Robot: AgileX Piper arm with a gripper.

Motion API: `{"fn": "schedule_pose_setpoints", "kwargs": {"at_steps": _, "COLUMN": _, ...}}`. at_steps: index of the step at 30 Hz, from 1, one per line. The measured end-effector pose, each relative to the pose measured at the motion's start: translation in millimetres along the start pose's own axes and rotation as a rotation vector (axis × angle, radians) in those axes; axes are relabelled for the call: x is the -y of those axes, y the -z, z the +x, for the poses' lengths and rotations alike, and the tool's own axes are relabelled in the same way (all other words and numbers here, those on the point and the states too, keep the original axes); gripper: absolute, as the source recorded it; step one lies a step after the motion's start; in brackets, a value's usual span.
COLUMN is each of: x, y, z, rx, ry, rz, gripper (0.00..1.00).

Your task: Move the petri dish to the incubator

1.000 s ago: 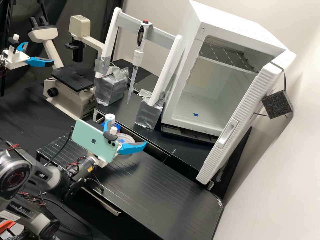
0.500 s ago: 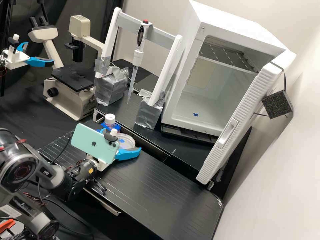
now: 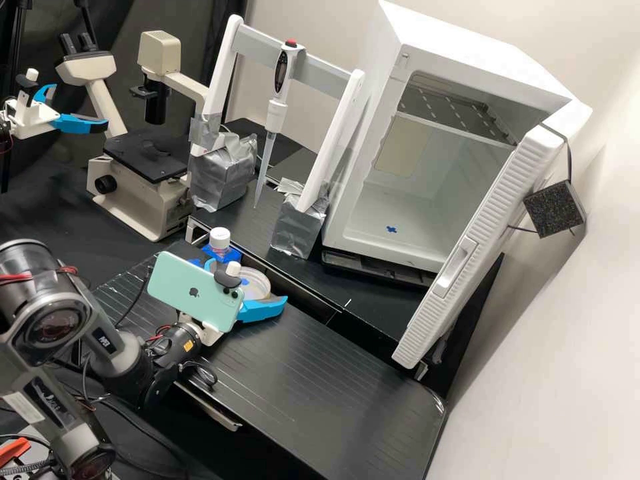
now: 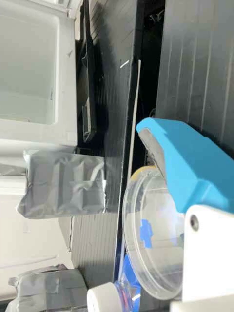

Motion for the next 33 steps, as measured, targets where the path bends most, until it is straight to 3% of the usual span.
{"fn": "schedule_pose_setpoints", "kwargs": {"at_steps": 33, "x": -3.3, "y": -5.4, "z": -2.8, "rx": -0.016, "ry": 0.016, "rz": 0.002, "gripper": 0.00}}
